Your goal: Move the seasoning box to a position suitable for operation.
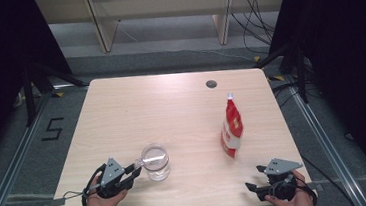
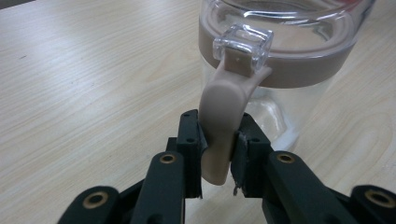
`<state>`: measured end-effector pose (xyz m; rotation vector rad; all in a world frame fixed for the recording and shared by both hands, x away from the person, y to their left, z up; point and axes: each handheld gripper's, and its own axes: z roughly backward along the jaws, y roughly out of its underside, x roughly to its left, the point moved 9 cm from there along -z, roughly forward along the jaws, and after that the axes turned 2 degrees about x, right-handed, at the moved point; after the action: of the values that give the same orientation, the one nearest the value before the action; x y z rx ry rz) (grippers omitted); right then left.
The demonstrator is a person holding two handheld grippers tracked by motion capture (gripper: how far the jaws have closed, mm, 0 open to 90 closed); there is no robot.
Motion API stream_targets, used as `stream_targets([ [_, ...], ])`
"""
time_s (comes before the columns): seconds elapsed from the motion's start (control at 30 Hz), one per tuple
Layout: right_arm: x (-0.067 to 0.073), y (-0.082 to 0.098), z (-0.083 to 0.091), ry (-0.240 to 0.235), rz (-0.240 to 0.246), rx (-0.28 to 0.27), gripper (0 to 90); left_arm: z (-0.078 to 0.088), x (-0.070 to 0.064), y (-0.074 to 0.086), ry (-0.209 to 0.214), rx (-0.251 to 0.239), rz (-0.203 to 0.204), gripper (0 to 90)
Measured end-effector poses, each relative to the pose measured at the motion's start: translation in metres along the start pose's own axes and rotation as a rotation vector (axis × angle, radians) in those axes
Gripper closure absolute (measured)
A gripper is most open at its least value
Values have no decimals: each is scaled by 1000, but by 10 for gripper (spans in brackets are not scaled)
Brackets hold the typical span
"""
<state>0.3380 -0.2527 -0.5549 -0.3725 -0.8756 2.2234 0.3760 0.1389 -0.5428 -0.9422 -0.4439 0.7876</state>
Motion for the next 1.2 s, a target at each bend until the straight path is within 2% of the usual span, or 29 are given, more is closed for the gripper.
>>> stream_targets([
  [0.07, 1, 0, 0, 0, -6, 1, 275, -3, -3, -3, 15, -16, 6, 745],
  [0.1, 0, -1, -1, -7, 12, -4, 274, -3, -4, -3, 19, -9, -4, 745],
  [0.2, 1, -1, -1, -12, 9, -6, 274, -6, -8, -4, 35, -12, 4, 744],
  [0.23, 1, -2, -1, -12, 9, -8, 274, -8, -11, -6, 43, -9, -11, 744],
  [0.33, 1, -2, -1, -11, 8, -10, 274, -9, -13, -8, 49, -14, -8, 743],
  [0.43, 1, -2, -1, -17, 8, -9, 275, -13, -18, -10, 69, -14, -34, 742],
  [0.57, 2, -3, -1, -21, 4, -16, 283, -16, -24, -12, 80, -8, -25, 742],
  [0.7, 2, -3, -2, -26, 17, -19, 284, -21, -30, -15, 104, -15, -36, 740],
  [0.73, 2, -3, -2, -28, 17, -18, 284, -22, -32, -16, 111, -19, -34, 740],
  [0.77, 3, -3, -2, -28, -6, -14, 284, -23, -33, -16, 116, -18, -46, 740],
  [0.93, 3, -3, -2, -28, 9, -18, 284, -29, -43, -20, 144, -20, -55, 739],
  [0.97, 6, -3, -1, -32, -16, -12, 284, -31, -44, -20, 146, -25, -52, 739],
  [1.0, 4, -3, -2, -30, 1, -17, 284, -31, -45, -21, 148, -23, -52, 739],
  [1.13, 5, -3, -2, -35, -8, -11, 283, -33, -47, -22, 152, -28, -55, 739],
  [1.2, 4, -3, -3, -44, 17, -7, 283, -34, -49, -23, 154, -26, -66, 739],
])
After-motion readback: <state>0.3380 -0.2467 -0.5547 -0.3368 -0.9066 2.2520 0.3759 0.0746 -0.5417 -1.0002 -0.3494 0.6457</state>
